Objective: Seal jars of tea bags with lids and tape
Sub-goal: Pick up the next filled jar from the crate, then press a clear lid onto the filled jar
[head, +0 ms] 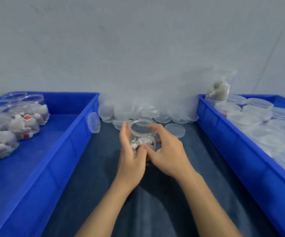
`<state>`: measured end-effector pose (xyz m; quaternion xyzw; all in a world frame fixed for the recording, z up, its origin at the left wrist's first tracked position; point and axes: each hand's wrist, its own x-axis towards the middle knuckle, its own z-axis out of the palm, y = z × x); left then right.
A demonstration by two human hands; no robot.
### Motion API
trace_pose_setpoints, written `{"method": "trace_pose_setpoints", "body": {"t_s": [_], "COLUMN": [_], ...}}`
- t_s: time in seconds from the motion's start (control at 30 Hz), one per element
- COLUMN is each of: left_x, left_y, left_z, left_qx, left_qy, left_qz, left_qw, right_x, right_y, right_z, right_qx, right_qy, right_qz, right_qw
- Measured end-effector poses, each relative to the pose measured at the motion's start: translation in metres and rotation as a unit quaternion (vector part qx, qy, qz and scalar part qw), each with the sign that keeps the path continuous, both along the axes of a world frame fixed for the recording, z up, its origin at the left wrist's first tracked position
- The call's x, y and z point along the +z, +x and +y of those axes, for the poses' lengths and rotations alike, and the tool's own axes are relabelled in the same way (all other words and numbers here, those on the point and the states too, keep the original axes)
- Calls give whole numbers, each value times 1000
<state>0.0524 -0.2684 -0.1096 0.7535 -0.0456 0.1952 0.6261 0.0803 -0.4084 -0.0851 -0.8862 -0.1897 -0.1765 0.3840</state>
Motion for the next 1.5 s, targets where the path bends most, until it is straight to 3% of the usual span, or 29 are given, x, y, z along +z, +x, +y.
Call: {"method": "trace_pose_setpoints", "body": {"t_s": [0.1, 0.27, 0.33, 0.43, 0.53, 0.67, 0.87, 0.97, 1.2, 1.33, 1.5], "left_x": [-12, -18, -19, -19, -20, -22, -23, -24, -21, -23, -24], "left_y": [9, 16, 15, 13, 15, 15, 16, 16, 14, 14, 16], "left_z": [0, -1, -2, -5, -5, -4, -4, -4, -4, -5, -4], "left_qx": [7, 40, 46, 51, 50, 42, 56, 67, 125, 124, 121], "left_qy": [-24, -13, 4, 24, 42, 60, 63, 52, -23, -27, -49], "left_qz": [-12, -7, 0, 9, 17, 46, 54, 46, 38, 38, 36], "left_qw": [1000, 999, 999, 998, 998, 996, 995, 995, 991, 991, 991], "right_x": [-1, 32, 41, 33, 9, -21, -29, -18, 53, 74, 87], "right_y": [7, 46, 63, 85, 102, 110, 115, 113, 93, 79, 65], "right_z": [-6, -27, -33, -42, -53, -54, -52, -53, -53, -49, -59], "right_qx": [43, 124, 70, -92, -190, -211, -241, -220, -50, -16, 10], "right_qy": [21, 112, 119, 100, 6, -98, -79, -74, -60, -54, -67], "right_qz": [17, 167, 162, 108, 105, 191, 152, 149, 174, 136, 158], "right_qw": [999, 972, 977, 985, 976, 954, 955, 961, 982, 989, 985]}}
